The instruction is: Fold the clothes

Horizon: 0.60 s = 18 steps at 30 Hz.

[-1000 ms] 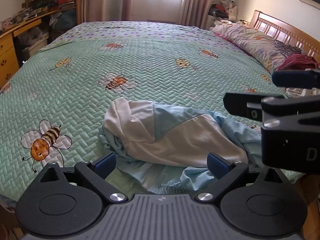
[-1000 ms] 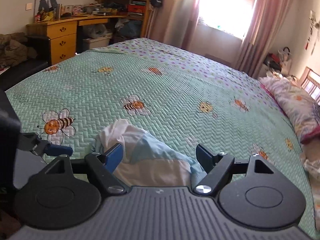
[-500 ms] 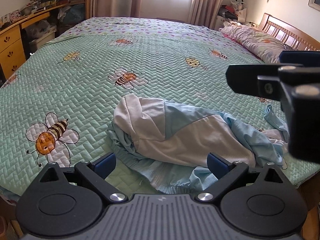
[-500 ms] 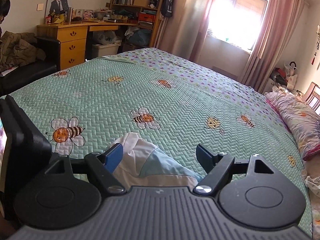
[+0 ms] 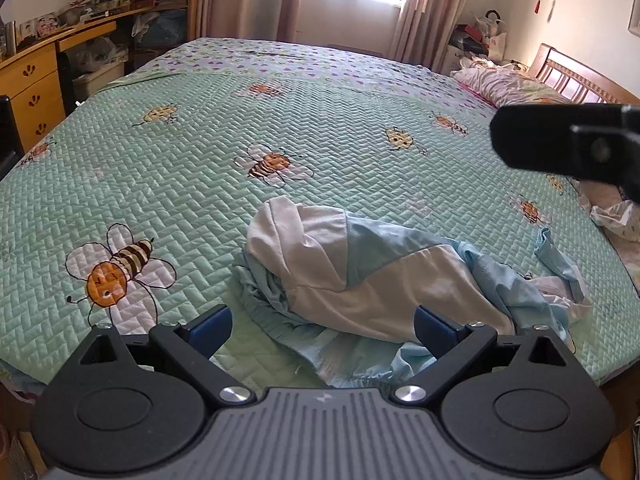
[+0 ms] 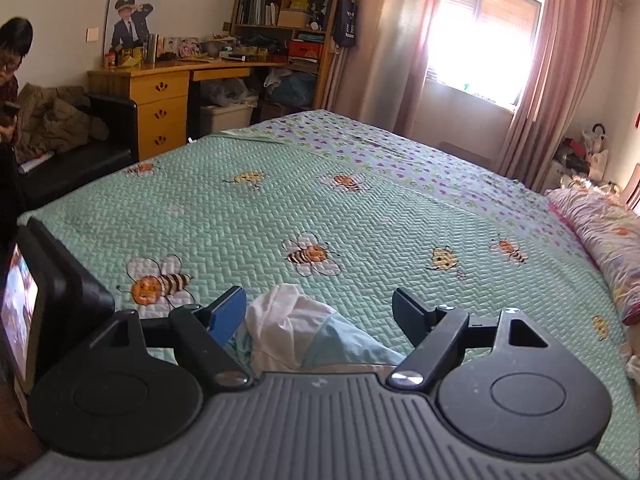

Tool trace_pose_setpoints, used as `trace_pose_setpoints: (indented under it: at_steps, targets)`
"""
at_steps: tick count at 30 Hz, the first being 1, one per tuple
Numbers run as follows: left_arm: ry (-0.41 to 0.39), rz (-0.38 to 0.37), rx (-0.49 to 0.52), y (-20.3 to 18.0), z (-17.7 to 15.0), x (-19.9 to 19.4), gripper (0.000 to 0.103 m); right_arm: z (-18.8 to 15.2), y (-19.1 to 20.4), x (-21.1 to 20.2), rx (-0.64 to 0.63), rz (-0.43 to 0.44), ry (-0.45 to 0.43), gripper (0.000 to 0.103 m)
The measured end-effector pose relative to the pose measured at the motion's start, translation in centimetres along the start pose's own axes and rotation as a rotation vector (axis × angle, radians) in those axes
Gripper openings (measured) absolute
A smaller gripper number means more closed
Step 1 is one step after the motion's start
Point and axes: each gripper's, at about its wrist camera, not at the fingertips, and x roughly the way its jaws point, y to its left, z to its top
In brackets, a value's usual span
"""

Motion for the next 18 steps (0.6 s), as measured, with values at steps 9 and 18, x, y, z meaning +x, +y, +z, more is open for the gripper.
trace_pose_setpoints:
  at_steps: [9, 18]
  targets:
    - [-0.01, 0.019, -0.046, 2.0, -0.2, -0.4, 0.098, 0.7, 0.9, -0.3, 0.041, 0.088, 0.029, 0.081]
    - [0.006, 0.052, -0.097, 4.4, -0.7, 0.0, 0.098, 1.2, 1.7, -0.3, 0.055, 0.166, 0.053, 0.081]
